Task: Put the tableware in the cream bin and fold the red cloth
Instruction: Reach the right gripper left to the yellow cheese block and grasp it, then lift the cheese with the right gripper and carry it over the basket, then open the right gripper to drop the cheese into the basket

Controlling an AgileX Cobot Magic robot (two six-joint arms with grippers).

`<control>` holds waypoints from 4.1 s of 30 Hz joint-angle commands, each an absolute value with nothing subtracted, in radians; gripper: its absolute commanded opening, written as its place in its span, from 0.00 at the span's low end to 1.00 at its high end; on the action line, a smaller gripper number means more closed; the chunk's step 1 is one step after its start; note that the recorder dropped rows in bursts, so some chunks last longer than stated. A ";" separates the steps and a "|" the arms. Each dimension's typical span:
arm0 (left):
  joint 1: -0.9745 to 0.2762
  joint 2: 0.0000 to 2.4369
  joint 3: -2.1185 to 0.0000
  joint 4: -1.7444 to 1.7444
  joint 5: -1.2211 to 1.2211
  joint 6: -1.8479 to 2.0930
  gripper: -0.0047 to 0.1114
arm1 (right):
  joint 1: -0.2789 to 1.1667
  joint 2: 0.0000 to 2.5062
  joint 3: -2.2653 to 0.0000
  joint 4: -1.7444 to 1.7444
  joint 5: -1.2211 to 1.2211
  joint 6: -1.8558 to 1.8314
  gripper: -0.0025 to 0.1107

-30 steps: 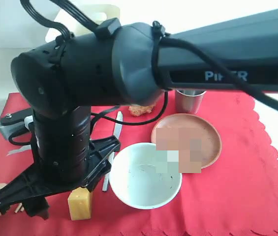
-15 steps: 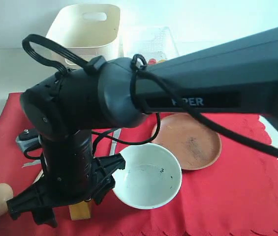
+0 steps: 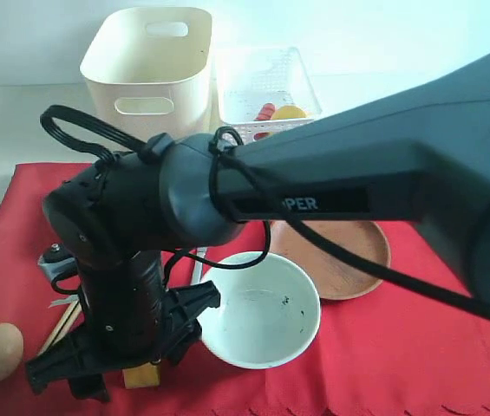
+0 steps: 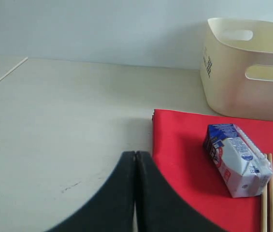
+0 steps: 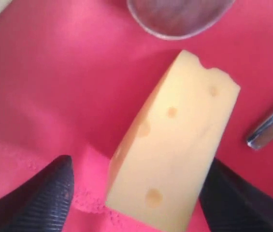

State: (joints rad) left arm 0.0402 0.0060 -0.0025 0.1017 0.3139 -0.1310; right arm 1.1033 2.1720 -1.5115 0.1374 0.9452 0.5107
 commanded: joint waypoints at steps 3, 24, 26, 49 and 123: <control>0.041 0.000 0.000 0.101 0.312 -0.131 0.04 | 1.105 2.169 -1.509 0.068 0.918 0.509 0.48; 0.041 0.000 0.000 0.101 0.312 -0.131 0.04 | 1.105 2.125 -1.509 0.071 0.914 0.409 0.02; 0.041 0.000 0.000 0.101 0.312 -0.131 0.04 | 1.105 2.108 -1.509 0.071 0.913 0.407 0.02; 0.041 0.000 0.000 0.101 0.312 -0.131 0.04 | 1.105 1.818 -1.515 -0.017 0.917 0.385 0.02; 0.041 0.000 0.000 0.101 0.312 -0.131 0.04 | 0.504 2.266 -1.814 -0.161 0.525 0.385 0.02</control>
State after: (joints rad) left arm 0.0402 0.0060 -0.0025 0.1017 0.3139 -0.1310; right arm 0.5090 2.2563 -1.8037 -0.1373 0.5460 0.3885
